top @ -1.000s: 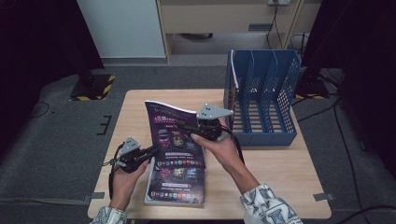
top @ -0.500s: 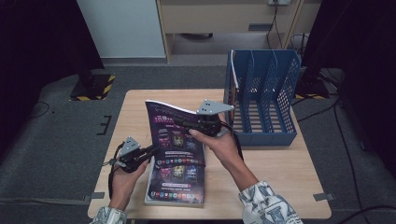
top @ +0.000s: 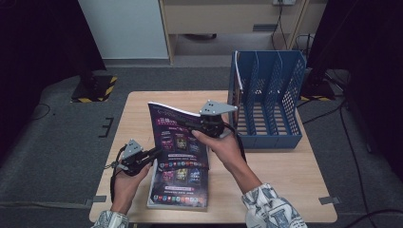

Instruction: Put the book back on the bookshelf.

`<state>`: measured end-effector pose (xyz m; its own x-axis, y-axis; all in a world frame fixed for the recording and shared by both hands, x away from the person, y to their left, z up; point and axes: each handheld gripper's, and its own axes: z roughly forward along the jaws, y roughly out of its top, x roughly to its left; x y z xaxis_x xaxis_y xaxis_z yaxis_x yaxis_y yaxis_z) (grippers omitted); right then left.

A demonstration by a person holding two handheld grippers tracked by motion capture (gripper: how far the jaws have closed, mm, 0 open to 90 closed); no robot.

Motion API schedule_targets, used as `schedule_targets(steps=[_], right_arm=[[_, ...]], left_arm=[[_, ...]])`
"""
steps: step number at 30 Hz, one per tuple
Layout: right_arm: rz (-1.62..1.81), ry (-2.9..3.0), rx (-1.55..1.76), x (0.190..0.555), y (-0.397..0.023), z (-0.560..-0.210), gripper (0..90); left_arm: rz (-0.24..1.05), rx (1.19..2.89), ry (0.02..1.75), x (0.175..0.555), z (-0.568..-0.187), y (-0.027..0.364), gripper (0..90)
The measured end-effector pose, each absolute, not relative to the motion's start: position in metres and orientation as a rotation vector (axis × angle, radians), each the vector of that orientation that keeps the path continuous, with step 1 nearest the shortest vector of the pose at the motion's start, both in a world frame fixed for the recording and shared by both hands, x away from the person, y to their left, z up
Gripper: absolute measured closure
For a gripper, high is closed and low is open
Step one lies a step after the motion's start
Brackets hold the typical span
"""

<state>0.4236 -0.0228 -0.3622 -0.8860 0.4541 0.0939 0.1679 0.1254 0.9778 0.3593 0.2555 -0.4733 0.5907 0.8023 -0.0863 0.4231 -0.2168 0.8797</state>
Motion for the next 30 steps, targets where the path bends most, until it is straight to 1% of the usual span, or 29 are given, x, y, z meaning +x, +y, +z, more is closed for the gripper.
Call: schedule_targets(steps=[5, 11, 15, 18, 19, 20, 23, 24, 26, 27, 28, 30], right_arm=[[1.832, 2.173, 0.622, 0.424, -0.023, -0.362, 75.5], [1.835, 2.153, 0.636, 0.424, -0.022, -0.363, 81.1], [1.826, 2.144, 0.630, 0.424, -0.021, -0.363, 82.1], [1.820, 2.142, 0.630, 0.424, -0.022, -0.363, 82.4], [1.825, 2.142, 0.628, 0.424, -0.022, -0.362, 82.5], [1.824, 2.143, 0.626, 0.424, -0.023, -0.362, 82.5], [1.828, 2.146, 0.634, 0.424, -0.026, -0.361, 82.5], [1.828, 2.146, 0.634, 0.424, -0.026, -0.361, 82.5], [1.834, 2.137, 0.638, 0.425, -0.029, -0.359, 82.5], [1.834, 2.137, 0.638, 0.425, -0.029, -0.359, 82.5], [1.846, 2.120, 0.642, 0.425, -0.032, -0.357, 82.5], [1.855, 2.100, 0.648, 0.425, -0.035, -0.355, 82.6]], left_arm=[[0.490, 1.845, 0.988, 0.359, -0.473, 0.256, 78.3], [0.489, 1.837, 0.994, 0.360, -0.475, 0.256, 78.2], [0.489, 1.832, 0.997, 0.360, -0.476, 0.256, 77.6], [0.496, 1.823, 1.008, 0.360, -0.477, 0.256, 75.5], [0.497, 1.822, 1.012, 0.361, -0.478, 0.255, 70.9], [0.513, 1.825, 1.025, 0.361, -0.479, 0.253, 64.3], [0.540, 1.795, 1.051, 0.362, -0.479, 0.253, 32.4], [0.538, 1.773, 1.053, 0.363, -0.479, 0.254, 32.4], [0.553, 1.727, 1.068, 0.363, -0.480, 0.258, 19.7], [0.553, 1.727, 1.068, 0.363, -0.480, 0.258, 16.7], [0.550, 1.725, 1.095, 0.365, -0.483, 0.260, 14.4], [0.545, 1.728, 1.111, 0.366, -0.485, 0.263, 12.7]])
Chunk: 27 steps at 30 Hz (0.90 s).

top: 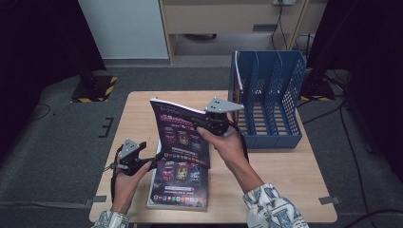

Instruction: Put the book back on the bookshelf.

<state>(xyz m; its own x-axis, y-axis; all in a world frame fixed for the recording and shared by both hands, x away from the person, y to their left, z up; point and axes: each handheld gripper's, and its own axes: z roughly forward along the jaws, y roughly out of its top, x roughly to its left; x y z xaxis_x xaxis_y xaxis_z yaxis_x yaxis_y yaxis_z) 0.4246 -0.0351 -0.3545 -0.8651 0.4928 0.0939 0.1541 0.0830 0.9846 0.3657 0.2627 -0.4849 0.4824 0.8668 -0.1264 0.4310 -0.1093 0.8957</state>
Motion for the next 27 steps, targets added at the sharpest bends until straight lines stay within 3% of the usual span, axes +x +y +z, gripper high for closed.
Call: schedule_targets(steps=[8, 27], right_arm=[[1.832, 2.043, 0.676, 0.426, -0.046, -0.348, 82.5], [1.828, 1.938, 0.772, 0.431, -0.068, -0.343, 82.4]], left_arm=[[0.571, 1.773, 1.169, 0.369, -0.492, 0.269, 6.1], [0.567, 1.823, 1.258, 0.373, -0.501, 0.276, 6.6]])
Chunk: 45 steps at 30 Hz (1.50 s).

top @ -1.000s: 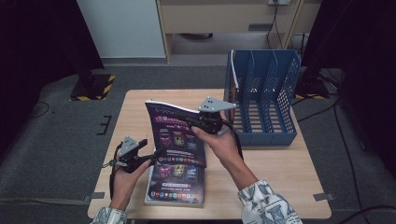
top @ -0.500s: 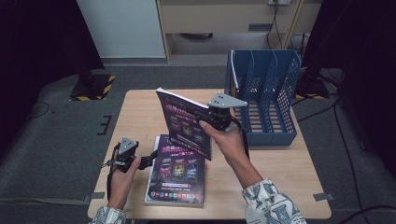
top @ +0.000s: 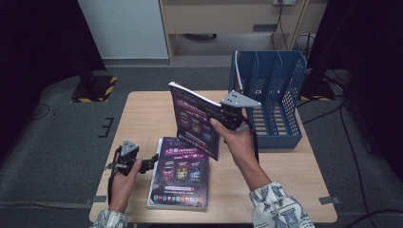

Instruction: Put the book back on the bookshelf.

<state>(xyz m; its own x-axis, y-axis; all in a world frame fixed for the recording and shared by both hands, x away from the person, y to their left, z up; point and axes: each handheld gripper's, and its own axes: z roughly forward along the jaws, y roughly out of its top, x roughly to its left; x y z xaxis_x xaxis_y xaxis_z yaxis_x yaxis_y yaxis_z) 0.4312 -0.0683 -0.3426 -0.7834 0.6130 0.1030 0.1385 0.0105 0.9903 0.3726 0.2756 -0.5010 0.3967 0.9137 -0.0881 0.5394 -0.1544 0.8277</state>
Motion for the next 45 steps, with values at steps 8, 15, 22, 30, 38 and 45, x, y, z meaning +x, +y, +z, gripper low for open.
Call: schedule_targets(steps=[8, 15, 22, 30, 38, 45], right_arm=[[1.810, 1.911, 0.812, 0.433, -0.076, -0.343, 82.5], [1.807, 1.878, 0.834, 0.432, -0.087, -0.341, 82.5], [1.801, 1.869, 0.832, 0.428, -0.096, -0.338, 82.5], [1.800, 1.872, 0.834, 0.423, -0.105, -0.342, 82.5], [1.809, 1.861, 0.824, 0.416, -0.115, -0.341, 82.5], [1.814, 1.856, 0.831, 0.412, -0.128, -0.343, 82.5]], left_arm=[[0.564, 1.829, 1.269, 0.373, -0.502, 0.277, 6.6], [0.562, 1.838, 1.269, 0.373, -0.503, 0.275, 6.6], [0.566, 1.841, 1.271, 0.373, -0.504, 0.275, 6.6], [0.564, 1.846, 1.272, 0.373, -0.504, 0.274, 6.6], [0.562, 1.850, 1.272, 0.373, -0.505, 0.274, 6.6], [0.562, 1.853, 1.271, 0.372, -0.505, 0.274, 6.6]])
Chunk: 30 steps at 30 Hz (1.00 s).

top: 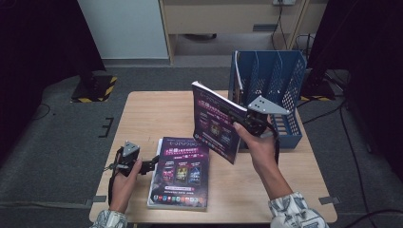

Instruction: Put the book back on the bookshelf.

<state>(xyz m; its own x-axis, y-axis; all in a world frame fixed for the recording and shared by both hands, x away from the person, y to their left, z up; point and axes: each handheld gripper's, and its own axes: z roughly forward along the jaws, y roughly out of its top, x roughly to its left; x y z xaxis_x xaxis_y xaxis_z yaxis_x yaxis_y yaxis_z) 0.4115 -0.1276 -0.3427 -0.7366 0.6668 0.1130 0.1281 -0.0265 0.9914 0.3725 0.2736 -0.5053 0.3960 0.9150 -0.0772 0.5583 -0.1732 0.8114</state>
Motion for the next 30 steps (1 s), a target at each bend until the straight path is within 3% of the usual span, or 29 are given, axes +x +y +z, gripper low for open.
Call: schedule_targets(steps=[30], right_arm=[[1.804, 1.874, 0.836, 0.395, -0.169, -0.355, 82.4]], left_arm=[[0.560, 1.879, 1.276, 0.373, -0.507, 0.273, 6.6]])
